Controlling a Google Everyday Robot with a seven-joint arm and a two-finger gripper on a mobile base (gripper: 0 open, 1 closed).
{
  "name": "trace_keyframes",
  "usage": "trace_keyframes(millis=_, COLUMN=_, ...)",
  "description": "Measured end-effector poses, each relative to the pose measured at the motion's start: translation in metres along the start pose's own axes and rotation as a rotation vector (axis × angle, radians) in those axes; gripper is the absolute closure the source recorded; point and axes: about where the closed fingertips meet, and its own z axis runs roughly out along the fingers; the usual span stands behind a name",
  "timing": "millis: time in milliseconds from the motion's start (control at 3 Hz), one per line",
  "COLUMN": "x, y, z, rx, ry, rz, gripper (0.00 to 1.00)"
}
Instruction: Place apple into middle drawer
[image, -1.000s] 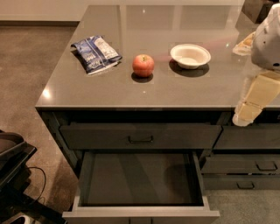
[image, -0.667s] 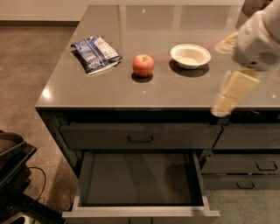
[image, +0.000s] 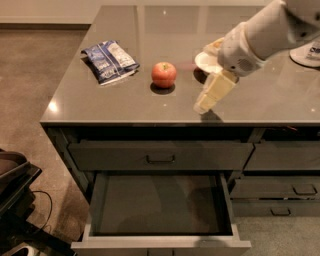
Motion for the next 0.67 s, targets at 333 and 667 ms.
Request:
trace_keyframes(millis=333, x=-0.0004, y=-0.0029, z=0.0055, rx=0.000, ry=-0.006, rz=0.002, gripper=0.00)
trace_keyframes(millis=667, x=-0.0015, y=-0.0038, z=0.0070, rx=-0.001, ry=-0.017, rz=0.002, gripper=0.00)
